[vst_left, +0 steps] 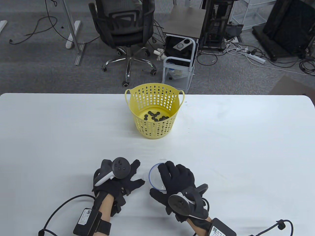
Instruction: Pour Go stones into a laundry basket
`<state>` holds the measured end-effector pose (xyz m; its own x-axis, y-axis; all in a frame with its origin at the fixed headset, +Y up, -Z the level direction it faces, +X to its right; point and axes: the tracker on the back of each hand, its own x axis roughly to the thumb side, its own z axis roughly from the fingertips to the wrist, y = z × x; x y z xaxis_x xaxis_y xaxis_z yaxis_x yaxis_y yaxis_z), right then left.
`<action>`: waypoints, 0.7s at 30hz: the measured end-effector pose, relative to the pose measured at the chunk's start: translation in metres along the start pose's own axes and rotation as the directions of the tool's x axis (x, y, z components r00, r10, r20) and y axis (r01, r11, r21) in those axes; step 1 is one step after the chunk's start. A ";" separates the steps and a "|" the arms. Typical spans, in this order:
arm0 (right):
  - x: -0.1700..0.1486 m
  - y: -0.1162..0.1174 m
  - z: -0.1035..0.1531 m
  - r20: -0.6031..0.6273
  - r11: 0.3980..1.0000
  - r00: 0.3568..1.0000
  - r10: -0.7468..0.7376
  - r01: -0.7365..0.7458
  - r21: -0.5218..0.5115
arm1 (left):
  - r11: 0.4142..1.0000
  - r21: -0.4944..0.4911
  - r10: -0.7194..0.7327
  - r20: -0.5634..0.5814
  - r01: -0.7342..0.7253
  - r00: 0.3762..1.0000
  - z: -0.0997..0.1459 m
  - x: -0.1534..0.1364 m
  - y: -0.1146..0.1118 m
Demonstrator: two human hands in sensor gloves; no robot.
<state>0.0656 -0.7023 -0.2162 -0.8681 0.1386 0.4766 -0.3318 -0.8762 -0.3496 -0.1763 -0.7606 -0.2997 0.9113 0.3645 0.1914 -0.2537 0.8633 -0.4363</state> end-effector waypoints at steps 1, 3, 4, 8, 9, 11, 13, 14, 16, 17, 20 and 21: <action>0.000 0.002 0.000 0.001 1.000 1.000 0.001 -0.001 0.005 | 1.000 -0.001 0.000 0.000 0.000 1.000 0.000 0.000 0.000; -0.001 0.005 0.000 0.001 1.000 1.000 0.007 -0.007 0.023 | 1.000 -0.001 0.000 0.001 0.000 1.000 0.000 0.000 0.000; -0.001 0.007 0.000 0.000 0.999 1.000 0.007 -0.007 0.032 | 1.000 -0.001 0.000 0.002 0.000 1.000 0.000 0.000 0.000; -0.001 0.009 0.001 -0.001 0.999 1.000 0.014 -0.014 0.033 | 1.000 0.001 0.000 0.005 0.000 1.000 0.000 0.000 0.000; -0.001 0.009 0.001 -0.001 0.999 1.000 0.015 -0.015 0.034 | 1.000 0.001 -0.001 0.006 0.001 1.000 0.000 0.000 0.000; -0.002 0.008 0.002 -0.001 0.999 1.000 0.009 -0.009 0.032 | 1.000 0.019 0.000 0.017 0.000 1.000 0.000 0.000 0.001; -0.005 0.006 0.002 -0.002 1.000 1.000 -0.015 0.015 0.027 | 0.997 0.072 0.006 0.032 -0.009 0.999 0.003 0.000 0.005; -0.008 0.004 0.002 -0.015 0.999 0.999 -0.039 0.039 0.013 | 0.994 0.108 0.007 0.034 -0.011 0.999 0.004 -0.001 0.008; -0.018 -0.002 0.001 -0.061 0.993 0.991 -0.118 0.117 -0.015 | 0.964 0.263 0.035 0.015 -0.038 0.999 0.012 -0.004 0.017; -0.023 -0.004 0.001 -0.087 0.988 0.984 -0.155 0.153 -0.030 | 0.946 0.320 0.058 0.019 -0.060 0.998 0.015 -0.005 0.020; -0.043 -0.008 0.002 -0.186 0.964 0.946 -0.264 0.257 -0.061 | 0.898 0.394 0.200 0.034 -0.197 0.979 0.023 -0.006 0.026; -0.049 -0.008 0.003 -0.218 0.953 0.928 -0.302 0.294 -0.069 | 0.878 0.413 0.245 0.047 -0.242 0.968 0.024 -0.005 0.026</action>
<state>0.1118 -0.7038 -0.2345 -0.7858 0.4939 0.3723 -0.5971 -0.7628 -0.2483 -0.1953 -0.7313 -0.2905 0.8053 0.5806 0.1196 -0.5771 0.8140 -0.0662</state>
